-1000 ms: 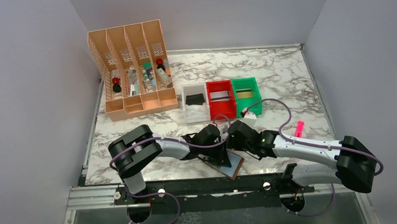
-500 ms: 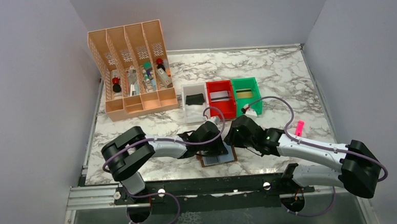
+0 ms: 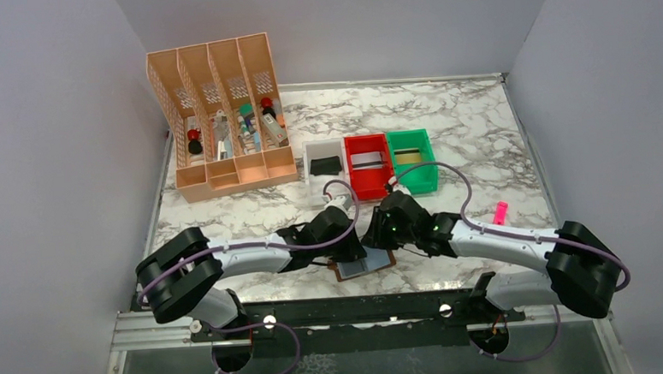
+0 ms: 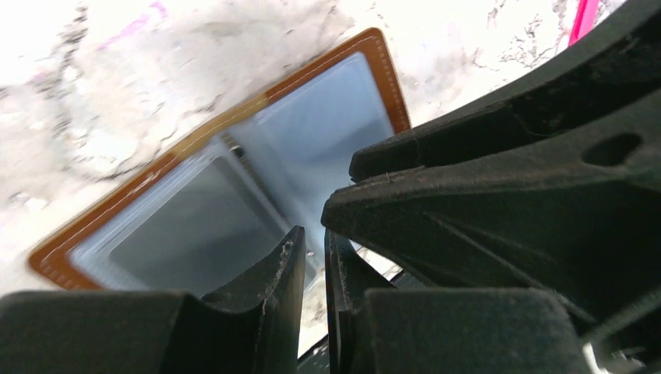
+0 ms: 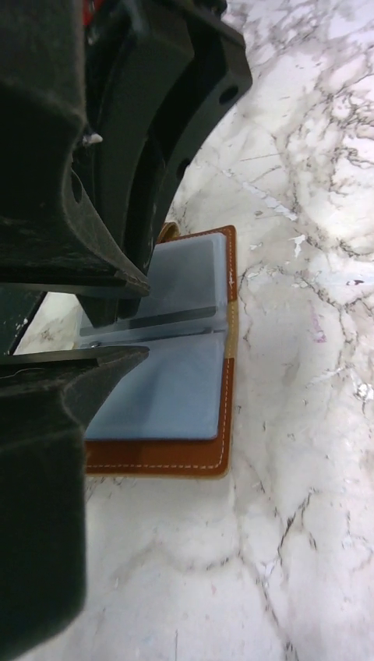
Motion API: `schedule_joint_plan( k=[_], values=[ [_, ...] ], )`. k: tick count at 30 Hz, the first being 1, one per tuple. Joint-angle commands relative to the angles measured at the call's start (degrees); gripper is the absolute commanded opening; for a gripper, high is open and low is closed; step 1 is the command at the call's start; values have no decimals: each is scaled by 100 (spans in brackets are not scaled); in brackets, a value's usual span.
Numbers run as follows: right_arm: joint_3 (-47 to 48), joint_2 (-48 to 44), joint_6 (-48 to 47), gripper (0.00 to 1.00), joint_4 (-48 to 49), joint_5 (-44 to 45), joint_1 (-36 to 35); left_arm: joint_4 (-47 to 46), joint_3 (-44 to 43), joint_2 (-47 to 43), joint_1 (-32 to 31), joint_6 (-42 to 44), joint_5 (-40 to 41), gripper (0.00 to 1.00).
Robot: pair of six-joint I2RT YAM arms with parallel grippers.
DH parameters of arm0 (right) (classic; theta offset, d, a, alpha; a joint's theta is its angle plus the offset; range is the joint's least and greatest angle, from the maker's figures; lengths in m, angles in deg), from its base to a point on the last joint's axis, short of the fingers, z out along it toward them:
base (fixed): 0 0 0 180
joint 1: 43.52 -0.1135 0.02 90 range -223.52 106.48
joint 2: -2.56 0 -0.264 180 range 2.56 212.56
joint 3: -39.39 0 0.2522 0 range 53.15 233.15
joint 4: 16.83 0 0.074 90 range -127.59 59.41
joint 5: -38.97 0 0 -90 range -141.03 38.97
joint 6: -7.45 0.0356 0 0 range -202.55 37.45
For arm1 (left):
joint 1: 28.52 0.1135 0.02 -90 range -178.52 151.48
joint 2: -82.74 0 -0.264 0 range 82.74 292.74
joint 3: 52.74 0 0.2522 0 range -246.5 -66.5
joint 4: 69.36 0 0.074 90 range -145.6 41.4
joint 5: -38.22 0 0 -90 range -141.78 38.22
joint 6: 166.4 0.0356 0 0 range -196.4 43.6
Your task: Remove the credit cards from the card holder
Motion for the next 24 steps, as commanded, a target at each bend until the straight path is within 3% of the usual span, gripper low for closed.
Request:
schedule_joint_plan(
  k=[1, 8, 17, 24],
  values=[
    [76, 297, -180, 33, 502, -561, 2, 420, 222, -562, 5, 83, 576, 19],
    [65, 762, -242, 32, 733, -938, 2, 836, 463, -1154, 22, 78, 1053, 26],
    [38, 1123, -534, 33, 732, -1219, 2, 741, 418, -801, 29, 59, 820, 27],
    [-108, 1334, -672, 29, 897, -1298, 2, 1278, 331, -641, 27, -9, 1147, 25]
  ],
)
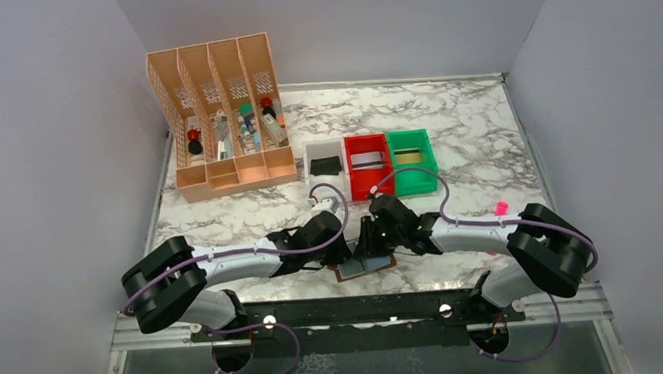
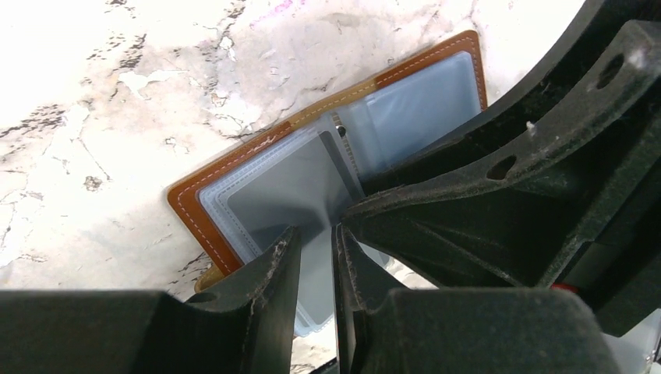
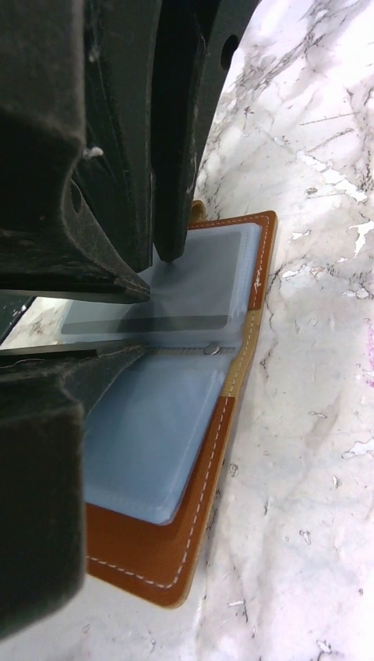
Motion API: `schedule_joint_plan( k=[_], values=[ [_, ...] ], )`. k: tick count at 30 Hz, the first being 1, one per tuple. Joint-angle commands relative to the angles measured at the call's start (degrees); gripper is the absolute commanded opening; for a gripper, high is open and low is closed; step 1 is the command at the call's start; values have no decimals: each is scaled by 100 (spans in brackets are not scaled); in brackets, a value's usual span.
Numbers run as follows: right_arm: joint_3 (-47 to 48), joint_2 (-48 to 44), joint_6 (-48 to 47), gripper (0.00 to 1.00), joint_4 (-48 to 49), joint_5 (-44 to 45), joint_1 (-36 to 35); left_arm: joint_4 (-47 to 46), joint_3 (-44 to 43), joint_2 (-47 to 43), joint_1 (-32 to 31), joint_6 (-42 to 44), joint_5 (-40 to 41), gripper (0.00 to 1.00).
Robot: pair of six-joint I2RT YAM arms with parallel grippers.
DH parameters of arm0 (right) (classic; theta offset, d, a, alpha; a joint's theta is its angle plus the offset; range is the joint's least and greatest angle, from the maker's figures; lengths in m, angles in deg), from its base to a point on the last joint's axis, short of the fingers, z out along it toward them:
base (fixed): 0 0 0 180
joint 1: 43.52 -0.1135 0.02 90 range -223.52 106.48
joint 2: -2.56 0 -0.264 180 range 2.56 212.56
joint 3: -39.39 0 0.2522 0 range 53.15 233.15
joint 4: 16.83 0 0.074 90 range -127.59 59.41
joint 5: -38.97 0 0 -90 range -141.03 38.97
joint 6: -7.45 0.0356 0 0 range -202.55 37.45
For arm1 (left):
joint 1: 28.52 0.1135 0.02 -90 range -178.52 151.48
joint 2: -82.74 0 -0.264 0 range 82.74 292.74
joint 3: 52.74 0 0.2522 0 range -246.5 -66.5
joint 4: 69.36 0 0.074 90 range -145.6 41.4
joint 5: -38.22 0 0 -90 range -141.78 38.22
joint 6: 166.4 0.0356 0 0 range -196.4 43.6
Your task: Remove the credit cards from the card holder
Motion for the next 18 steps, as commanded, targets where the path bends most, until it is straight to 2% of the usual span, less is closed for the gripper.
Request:
schedule_joint_plan(
  k=[1, 12, 18],
  values=[
    [-126, 134, -176, 28, 153, -210, 2, 449, -18, 54, 20, -14, 353, 25],
    [-199, -17, 104, 2, 124, 207, 2, 543, 6, -346, 22, -67, 570, 24],
    [-536, -324, 501, 1, 438, 325, 10, 603, 74, -901, 20, -58, 777, 25]
  ],
)
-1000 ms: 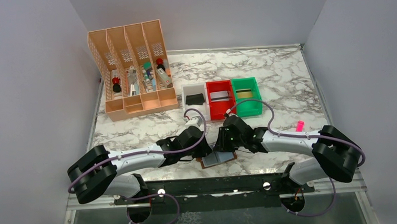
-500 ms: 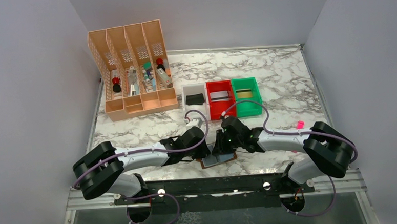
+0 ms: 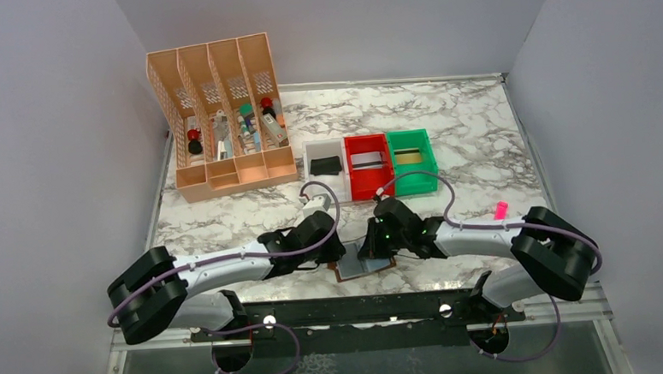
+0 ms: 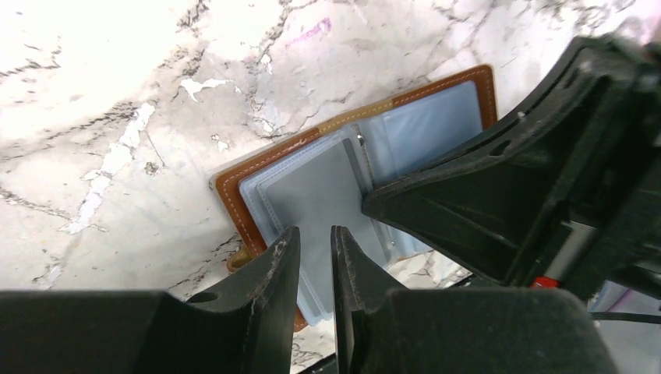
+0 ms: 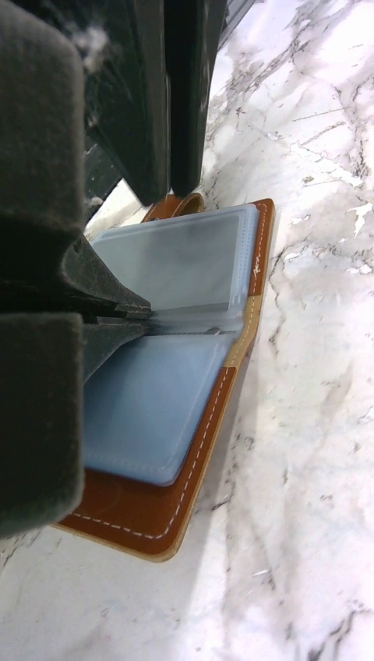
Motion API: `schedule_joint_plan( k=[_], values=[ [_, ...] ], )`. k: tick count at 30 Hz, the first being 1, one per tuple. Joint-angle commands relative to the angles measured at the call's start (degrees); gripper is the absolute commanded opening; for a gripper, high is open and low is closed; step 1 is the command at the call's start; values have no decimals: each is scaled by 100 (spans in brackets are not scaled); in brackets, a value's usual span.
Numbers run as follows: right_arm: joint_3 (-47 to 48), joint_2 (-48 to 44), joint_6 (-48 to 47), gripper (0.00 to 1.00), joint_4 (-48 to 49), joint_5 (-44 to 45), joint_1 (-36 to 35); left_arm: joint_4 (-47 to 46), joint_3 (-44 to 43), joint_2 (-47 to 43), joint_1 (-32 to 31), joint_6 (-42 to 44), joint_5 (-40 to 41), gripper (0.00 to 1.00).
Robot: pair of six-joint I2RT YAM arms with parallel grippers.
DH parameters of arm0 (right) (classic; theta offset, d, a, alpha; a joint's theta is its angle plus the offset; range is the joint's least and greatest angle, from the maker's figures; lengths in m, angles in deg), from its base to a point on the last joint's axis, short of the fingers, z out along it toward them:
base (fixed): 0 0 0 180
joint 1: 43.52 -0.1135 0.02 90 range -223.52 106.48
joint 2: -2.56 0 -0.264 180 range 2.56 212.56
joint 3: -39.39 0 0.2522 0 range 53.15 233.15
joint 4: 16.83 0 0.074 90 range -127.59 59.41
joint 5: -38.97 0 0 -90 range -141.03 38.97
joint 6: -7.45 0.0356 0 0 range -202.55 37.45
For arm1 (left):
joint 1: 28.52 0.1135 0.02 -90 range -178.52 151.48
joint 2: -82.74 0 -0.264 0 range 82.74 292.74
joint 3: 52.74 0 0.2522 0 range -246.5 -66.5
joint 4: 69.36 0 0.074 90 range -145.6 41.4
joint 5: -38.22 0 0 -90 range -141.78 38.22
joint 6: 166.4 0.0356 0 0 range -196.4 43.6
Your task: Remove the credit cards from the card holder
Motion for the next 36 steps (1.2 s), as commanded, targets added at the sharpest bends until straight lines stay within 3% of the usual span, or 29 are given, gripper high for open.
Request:
schedule_joint_plan(
  k=[1, 13, 24, 28, 31, 36],
  values=[
    [-353, -294, 357, 1, 285, 217, 9, 125, 95, -535, 18, 11, 392, 26],
    [-766, -899, 867, 1, 1228, -659, 287, 123, 343, -1007, 18, -78, 439, 28],
    [-1113, -193, 1475, 1, 2040, -1059, 528, 135, 392, -999, 18, -122, 436, 29],
    [-877, 138, 1312, 2, 1664, -953, 554, 99, 497, -946, 27, -182, 404, 32],
    [-677, 188, 958, 8, 1234, -724, 554, 96, 536, -838, 27, -254, 392, 32],
    [-577, -345, 244, 40, 650, -314, 545, 184, 590, -955, 27, -429, 607, 32]
  ],
)
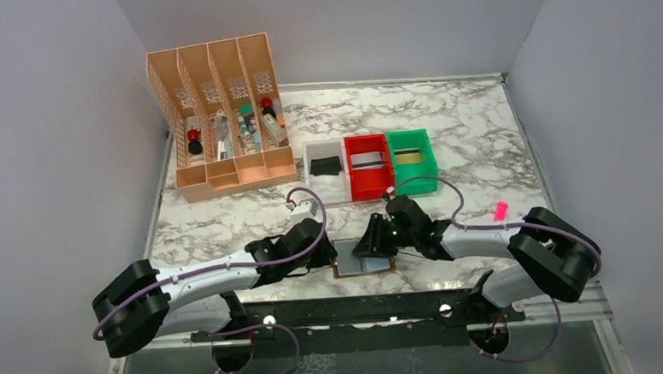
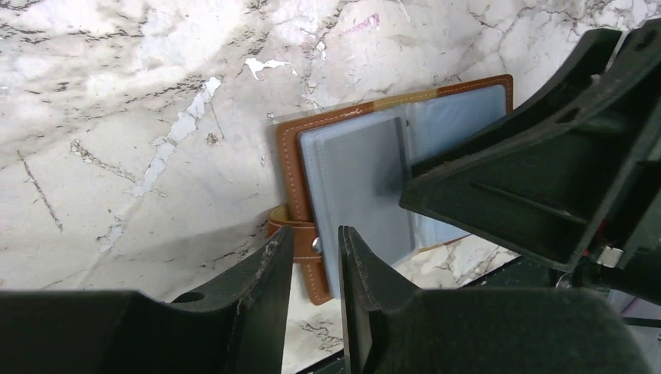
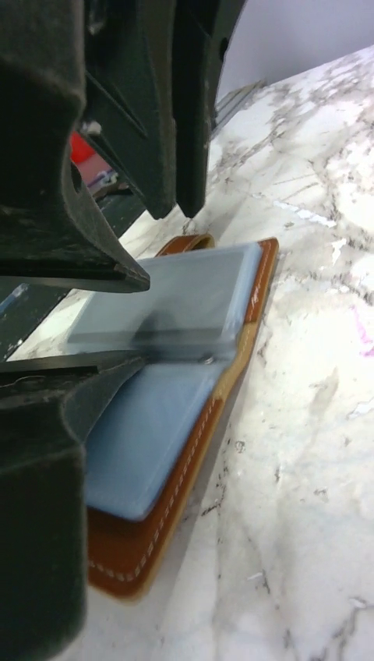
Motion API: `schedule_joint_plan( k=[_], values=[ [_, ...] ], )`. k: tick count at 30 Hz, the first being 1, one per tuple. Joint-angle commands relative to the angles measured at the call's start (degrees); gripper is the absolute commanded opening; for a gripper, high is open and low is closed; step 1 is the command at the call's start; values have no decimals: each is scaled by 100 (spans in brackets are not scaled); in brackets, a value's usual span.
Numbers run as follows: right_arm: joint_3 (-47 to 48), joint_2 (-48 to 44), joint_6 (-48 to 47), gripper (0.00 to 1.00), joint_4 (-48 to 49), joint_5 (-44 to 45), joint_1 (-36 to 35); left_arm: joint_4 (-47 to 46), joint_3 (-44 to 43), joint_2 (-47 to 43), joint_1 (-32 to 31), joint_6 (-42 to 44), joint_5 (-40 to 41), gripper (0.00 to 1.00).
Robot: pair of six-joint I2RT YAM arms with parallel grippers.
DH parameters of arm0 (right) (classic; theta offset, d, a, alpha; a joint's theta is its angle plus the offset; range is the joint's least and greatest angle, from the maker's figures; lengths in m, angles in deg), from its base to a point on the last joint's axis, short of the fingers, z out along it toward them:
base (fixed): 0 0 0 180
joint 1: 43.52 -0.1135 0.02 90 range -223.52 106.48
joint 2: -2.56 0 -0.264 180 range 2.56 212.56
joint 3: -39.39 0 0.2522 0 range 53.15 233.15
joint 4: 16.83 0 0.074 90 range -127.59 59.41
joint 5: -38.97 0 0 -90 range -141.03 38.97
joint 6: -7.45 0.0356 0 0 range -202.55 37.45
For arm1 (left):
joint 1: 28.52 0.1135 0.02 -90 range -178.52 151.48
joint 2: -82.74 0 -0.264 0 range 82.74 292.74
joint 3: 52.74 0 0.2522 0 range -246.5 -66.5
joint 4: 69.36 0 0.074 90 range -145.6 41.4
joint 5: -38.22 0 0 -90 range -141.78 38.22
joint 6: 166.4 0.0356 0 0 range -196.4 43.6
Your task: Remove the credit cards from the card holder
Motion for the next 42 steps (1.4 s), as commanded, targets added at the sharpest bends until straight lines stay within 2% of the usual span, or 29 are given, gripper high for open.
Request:
schedule_joint_plan(
  k=[1, 6, 15, 28, 42],
  values=[
    [136, -467, -851, 45, -764, 534, 18, 48, 71, -209, 27, -205, 381, 32],
    [588, -602, -1501, 48, -1389, 605, -9, 302, 87, -513, 35, -244, 741, 32],
    [1129, -496, -2135, 47, -2081, 1389, -461, 506, 231, -872, 46, -420, 902, 32],
    [1835, 135, -2275, 47, -2700, 2365, -1353, 675, 314, -1236, 60, -436, 1053, 32],
    [2421, 1251, -2387, 46, -3356, 3164, -1850, 667, 354, -1280, 62, -423, 1053, 32]
  ],
)
